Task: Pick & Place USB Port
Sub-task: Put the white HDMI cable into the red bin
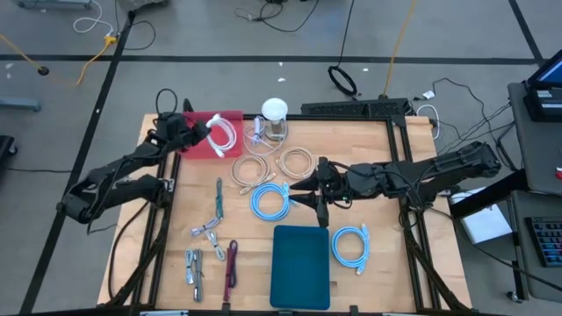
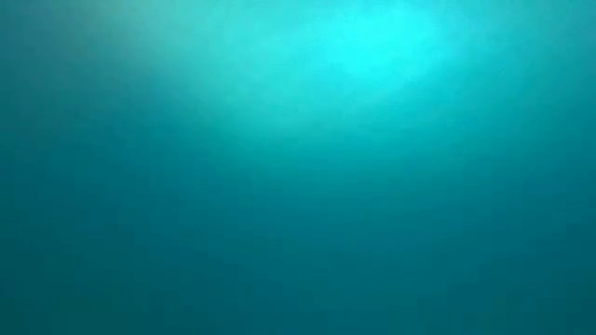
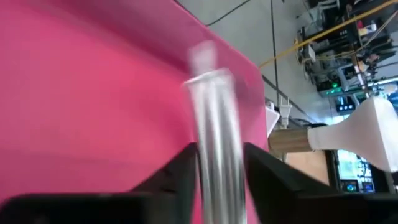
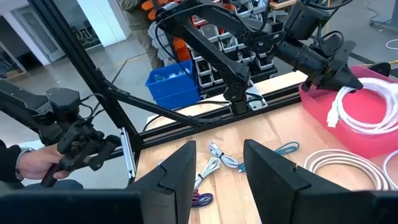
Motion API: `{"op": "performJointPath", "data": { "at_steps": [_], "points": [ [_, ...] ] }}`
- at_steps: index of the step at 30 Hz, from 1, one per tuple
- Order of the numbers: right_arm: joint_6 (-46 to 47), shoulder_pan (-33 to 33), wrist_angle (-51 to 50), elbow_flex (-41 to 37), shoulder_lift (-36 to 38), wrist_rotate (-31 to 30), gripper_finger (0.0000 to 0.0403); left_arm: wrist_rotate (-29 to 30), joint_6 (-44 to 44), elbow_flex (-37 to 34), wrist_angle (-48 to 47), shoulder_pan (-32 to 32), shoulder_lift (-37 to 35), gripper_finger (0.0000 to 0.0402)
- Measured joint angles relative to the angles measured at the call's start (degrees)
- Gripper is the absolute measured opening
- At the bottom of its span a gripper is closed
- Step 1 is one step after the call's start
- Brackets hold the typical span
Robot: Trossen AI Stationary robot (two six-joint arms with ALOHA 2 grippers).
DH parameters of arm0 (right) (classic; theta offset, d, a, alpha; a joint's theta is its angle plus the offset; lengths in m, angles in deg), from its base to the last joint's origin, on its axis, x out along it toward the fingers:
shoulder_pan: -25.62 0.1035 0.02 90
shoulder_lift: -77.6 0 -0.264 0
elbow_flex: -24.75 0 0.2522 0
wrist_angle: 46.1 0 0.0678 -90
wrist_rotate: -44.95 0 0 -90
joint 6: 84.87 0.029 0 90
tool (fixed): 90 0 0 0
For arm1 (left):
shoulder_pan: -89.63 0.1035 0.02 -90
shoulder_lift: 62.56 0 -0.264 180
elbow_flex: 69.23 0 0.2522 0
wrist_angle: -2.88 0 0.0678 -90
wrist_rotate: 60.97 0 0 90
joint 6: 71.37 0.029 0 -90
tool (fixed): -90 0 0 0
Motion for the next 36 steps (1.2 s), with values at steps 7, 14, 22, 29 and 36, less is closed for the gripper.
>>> {"op": "performJointPath", "data": {
  "at_steps": [7,14,22,29,36],
  "points": [
    [0.03,0.00,0.21,-0.01,0.00,-0.01,0.0130,0.67,-2.00,0.13,0.28,0.00,0.01,0.0255],
    [0.26,0.00,0.22,-0.01,-0.02,-0.01,0.0130,1.42,-3.42,2.03,-1.34,0.00,0.01,0.0212],
    [0.29,0.00,0.22,0.01,-0.02,-0.01,0.0130,4.88,3.30,7.43,-4.63,0.17,0.04,0.0031],
    [0.29,0.00,0.22,0.01,-0.02,-0.03,0.0130,-0.59,6.77,15.75,-9.75,1.15,0.04,0.0017],
    [0.22,0.00,0.22,0.01,-0.02,-0.03,0.0130,-17.44,21.22,28.06,-30.79,-4.54,-0.81,0.0006]
  ]
}}
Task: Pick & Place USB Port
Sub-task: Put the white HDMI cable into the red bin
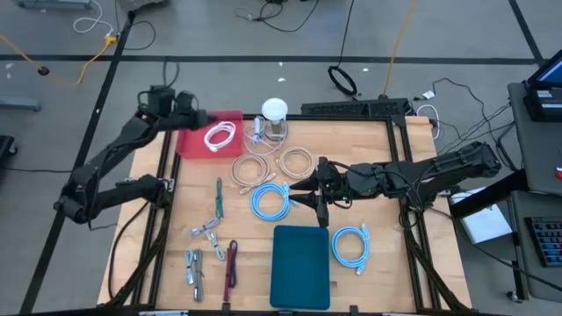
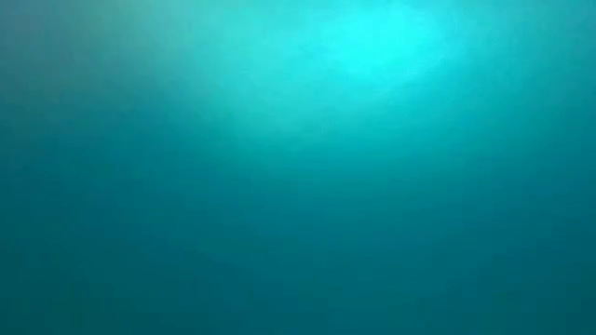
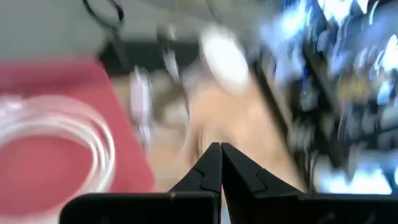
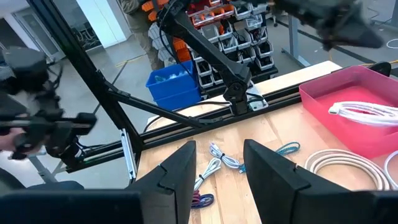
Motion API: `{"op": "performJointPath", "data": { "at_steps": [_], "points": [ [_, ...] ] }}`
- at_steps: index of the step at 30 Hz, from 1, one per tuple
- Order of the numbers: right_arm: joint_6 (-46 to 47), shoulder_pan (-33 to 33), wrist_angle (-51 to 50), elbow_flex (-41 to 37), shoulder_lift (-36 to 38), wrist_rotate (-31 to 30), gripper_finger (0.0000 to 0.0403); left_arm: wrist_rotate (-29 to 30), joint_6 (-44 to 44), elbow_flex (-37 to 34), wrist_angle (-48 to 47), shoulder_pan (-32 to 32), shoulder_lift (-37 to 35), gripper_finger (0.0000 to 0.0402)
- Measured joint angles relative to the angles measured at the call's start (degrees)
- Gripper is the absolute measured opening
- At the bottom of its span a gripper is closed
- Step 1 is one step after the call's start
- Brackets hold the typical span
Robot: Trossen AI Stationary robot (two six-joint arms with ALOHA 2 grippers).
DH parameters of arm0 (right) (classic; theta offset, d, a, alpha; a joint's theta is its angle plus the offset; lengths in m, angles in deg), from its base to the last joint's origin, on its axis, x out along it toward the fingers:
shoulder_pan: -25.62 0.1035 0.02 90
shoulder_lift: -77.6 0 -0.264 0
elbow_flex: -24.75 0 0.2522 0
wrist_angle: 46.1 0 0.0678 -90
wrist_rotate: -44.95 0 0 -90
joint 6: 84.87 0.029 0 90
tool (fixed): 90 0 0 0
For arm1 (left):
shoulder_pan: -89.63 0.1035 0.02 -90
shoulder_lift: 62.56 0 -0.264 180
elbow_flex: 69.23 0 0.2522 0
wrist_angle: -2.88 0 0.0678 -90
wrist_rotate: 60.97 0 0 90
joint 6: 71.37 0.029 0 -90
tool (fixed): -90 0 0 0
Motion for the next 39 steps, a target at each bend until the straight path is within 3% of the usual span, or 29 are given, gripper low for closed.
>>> {"op": "performJointPath", "data": {
  "at_steps": [2,4,6,9,22,29,39],
  "points": [
    [-0.03,0.00,0.00,0.00,0.00,0.00,0.0130,3.81,6.85,3.63,-14.63,-2.19,0.01,0.0003],
    [-0.07,0.00,0.00,0.00,0.00,-0.02,0.0130,14.12,12.01,5.59,-27.05,-4.52,0.01,0.0003],
    [-0.11,0.00,0.00,0.00,0.00,-0.01,0.0130,23.91,13.59,5.53,-33.45,-6.14,-0.01,0.0002],
    [-0.14,0.00,0.04,0.00,0.00,-0.02,0.0130,29.08,14.18,3.03,-34.48,-6.59,0.05,0.0002],
    [0.88,0.24,0.20,0.00,-0.01,-1.54,0.0130,24.16,8.99,-11.89,-14.06,-6.63,4.60,0.0001],
    [1.32,0.26,0.20,0.00,-0.02,-1.53,0.0130,21.90,8.28,-12.52,-6.45,-6.63,7.62,0.0000],
    [1.32,0.26,0.20,0.00,-0.02,-1.76,0.0130,18.42,5.57,-12.52,-4.00,-8.71,9.54,0.0000]
  ]
}}
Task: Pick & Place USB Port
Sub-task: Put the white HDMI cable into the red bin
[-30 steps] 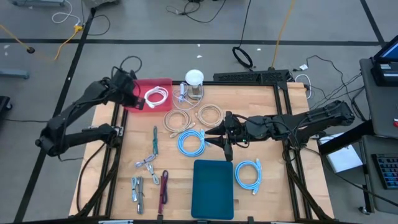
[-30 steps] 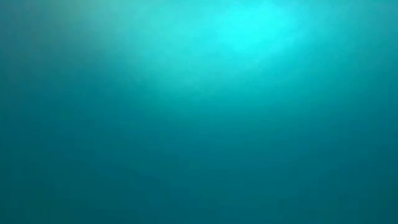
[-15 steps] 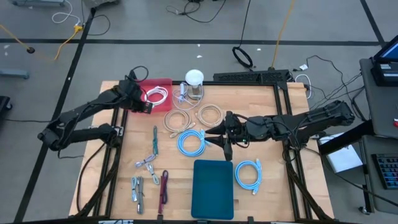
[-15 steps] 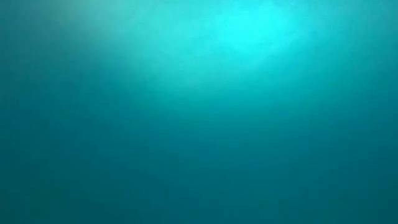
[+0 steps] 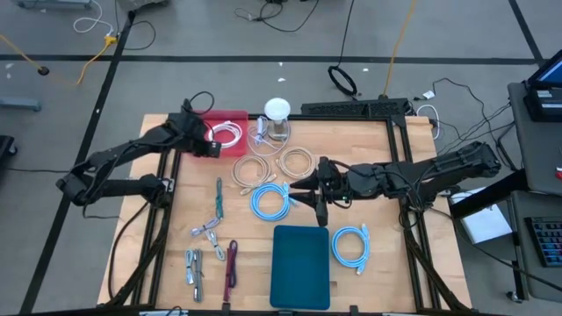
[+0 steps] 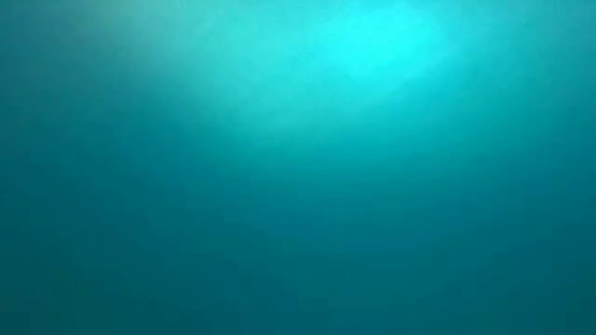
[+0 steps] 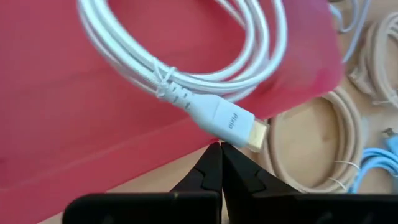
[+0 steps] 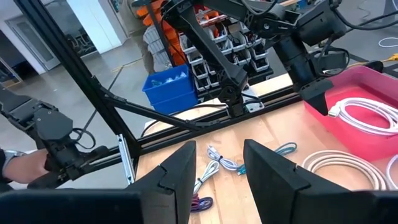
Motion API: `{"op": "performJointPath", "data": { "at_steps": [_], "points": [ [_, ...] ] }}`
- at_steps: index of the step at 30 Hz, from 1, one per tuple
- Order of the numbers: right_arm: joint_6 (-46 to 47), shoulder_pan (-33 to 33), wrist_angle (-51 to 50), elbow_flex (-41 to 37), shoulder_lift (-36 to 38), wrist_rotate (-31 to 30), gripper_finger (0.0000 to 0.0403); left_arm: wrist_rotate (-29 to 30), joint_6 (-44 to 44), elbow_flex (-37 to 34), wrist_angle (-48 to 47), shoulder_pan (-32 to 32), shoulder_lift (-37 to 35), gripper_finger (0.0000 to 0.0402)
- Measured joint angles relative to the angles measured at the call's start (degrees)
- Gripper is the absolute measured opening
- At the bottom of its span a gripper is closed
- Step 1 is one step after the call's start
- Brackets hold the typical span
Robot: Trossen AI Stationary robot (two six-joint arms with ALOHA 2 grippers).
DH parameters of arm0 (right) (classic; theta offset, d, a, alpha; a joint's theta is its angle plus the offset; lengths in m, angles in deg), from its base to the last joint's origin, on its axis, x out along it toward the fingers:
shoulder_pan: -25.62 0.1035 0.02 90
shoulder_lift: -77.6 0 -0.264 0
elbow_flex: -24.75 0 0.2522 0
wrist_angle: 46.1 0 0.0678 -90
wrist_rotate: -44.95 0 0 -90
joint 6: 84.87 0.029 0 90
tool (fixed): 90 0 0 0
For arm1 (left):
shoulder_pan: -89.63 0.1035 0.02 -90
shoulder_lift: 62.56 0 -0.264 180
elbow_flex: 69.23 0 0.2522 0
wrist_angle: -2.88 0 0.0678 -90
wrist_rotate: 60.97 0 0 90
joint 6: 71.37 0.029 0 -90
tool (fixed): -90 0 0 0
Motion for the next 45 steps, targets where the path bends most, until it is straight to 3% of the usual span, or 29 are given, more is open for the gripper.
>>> {"op": "performJointPath", "data": {
  "at_steps": [8,13,22,34,45],
  "points": [
    [-0.37,0.00,-0.02,0.02,0.00,-1.28,0.0130,-1.46,-4.60,0.11,5.33,-2.01,-0.02,0.0000],
    [-0.41,0.00,-0.02,0.02,-0.02,-1.26,0.0130,1.15,-7.07,0.11,7.13,-1.63,-0.02,0.0000],
    [-0.42,0.00,-0.02,0.02,-0.02,-1.25,0.0130,3.06,-6.45,0.11,8.35,-0.01,0.18,0.0000],
    [-0.04,0.13,-0.07,0.02,-0.02,-1.20,0.0130,2.87,-5.85,0.22,10.31,-1.39,8.08,0.0000],
    [0.44,0.37,-0.28,0.02,-0.02,-1.18,0.0130,2.52,-6.65,0.15,11.95,-0.37,8.15,0.0000]
  ]
}}
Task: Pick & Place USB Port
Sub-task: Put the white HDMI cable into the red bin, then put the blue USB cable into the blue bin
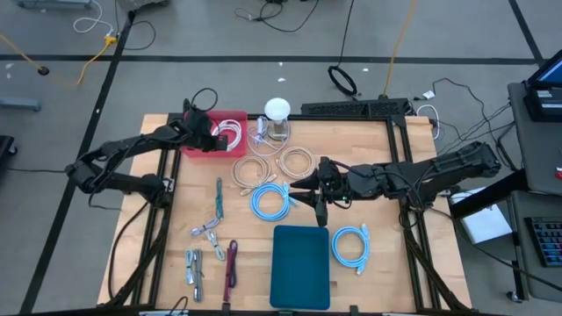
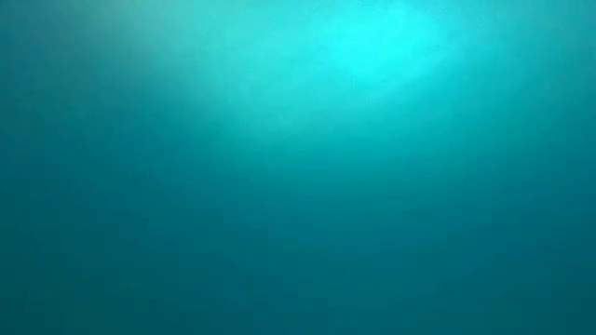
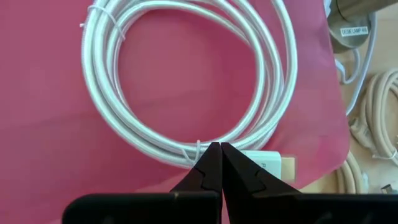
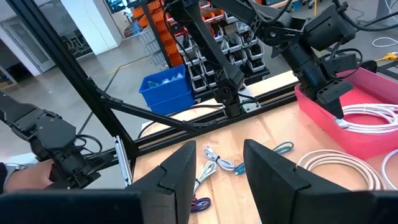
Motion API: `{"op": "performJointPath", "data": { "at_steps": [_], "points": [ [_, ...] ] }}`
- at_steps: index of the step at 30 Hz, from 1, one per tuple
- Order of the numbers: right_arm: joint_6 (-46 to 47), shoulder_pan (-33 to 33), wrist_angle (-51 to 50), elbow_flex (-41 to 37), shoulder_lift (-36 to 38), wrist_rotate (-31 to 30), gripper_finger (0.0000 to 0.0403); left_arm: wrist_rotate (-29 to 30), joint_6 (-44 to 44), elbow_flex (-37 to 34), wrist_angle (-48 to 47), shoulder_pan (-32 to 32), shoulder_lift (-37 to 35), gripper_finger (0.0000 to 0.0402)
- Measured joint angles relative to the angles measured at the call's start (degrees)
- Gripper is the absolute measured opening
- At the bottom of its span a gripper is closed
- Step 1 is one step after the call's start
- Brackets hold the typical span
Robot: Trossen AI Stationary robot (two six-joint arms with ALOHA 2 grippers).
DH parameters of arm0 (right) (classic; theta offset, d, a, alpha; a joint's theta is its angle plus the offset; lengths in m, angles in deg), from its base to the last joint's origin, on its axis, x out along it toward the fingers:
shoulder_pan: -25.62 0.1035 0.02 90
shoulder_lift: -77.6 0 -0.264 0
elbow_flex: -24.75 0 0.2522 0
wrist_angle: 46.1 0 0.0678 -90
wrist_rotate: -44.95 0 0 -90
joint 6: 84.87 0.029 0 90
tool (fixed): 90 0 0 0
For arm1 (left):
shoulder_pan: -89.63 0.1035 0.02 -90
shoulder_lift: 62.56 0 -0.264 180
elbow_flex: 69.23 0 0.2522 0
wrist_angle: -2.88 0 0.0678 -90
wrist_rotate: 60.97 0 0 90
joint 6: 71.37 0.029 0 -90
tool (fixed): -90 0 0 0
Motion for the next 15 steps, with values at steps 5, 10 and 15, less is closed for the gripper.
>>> {"op": "performJointPath", "data": {
  "at_steps": [5,10,15],
  "points": [
    [0.00,0.00,-0.11,0.00,0.00,0.00,0.0130,0.01,0.43,-0.03,0.46,0.00,-0.02,0.0000],
    [0.02,0.00,-0.11,0.00,0.00,0.00,0.0130,0.48,2.58,4.26,0.70,0.58,-3.75,0.0000],
    [0.02,0.00,-0.01,0.00,0.00,0.00,0.0130,-2.36,3.08,12.65,-1.03,1.11,-9.19,0.0000]
  ]
}}
